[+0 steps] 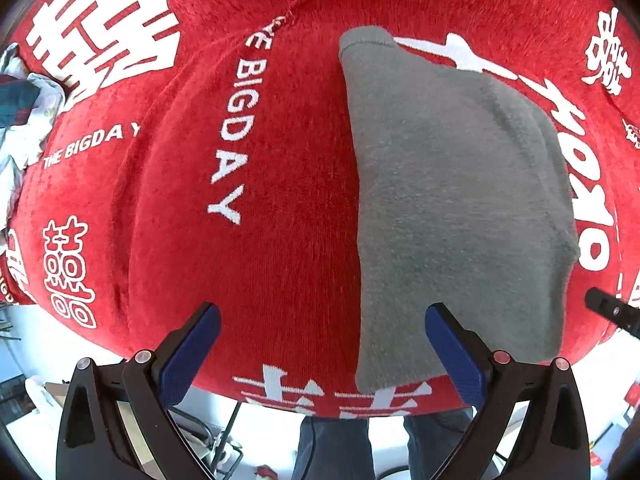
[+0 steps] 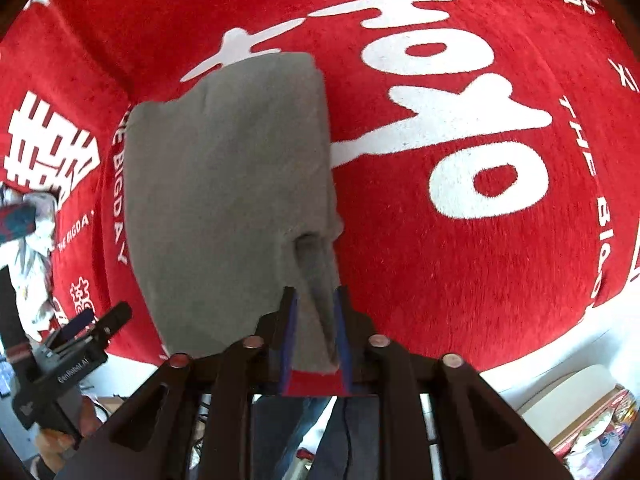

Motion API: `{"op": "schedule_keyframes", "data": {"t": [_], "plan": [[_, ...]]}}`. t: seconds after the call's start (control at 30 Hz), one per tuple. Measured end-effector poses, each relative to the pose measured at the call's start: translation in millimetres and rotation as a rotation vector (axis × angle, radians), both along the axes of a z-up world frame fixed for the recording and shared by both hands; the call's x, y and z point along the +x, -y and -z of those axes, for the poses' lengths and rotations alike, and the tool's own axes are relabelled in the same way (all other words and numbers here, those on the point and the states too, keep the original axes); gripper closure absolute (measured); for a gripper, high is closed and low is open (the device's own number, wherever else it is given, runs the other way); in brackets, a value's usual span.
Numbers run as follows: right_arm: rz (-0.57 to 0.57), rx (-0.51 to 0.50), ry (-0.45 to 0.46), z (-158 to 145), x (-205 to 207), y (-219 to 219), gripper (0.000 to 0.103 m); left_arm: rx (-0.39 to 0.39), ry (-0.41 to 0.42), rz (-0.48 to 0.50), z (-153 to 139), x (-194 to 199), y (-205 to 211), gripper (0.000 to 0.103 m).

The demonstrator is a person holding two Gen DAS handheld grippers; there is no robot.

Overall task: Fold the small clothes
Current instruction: 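Open both grippers and lift them off the folded sweater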

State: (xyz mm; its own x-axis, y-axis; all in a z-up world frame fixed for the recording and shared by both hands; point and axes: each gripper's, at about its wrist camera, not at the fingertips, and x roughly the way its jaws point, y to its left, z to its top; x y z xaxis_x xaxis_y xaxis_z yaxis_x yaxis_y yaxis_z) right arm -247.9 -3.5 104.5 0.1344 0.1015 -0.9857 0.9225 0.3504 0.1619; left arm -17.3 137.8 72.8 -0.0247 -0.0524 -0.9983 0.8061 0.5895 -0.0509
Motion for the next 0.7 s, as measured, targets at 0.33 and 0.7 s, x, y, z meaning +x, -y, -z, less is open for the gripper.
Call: {"op": "schedule_keyframes", "data": {"t": [0.33, 0.7], "plan": [[-0.09, -0.087, -0.031, -40, 23, -17, 0.025, -0.014, 0.037, 0.053, -41, -8, -3, 0.001], [-0.146, -0.192, -0.081, -71, 39, -29, 0.008, -0.051, 0.049, 0.06, -76, -11, 0, 0.001]]}}
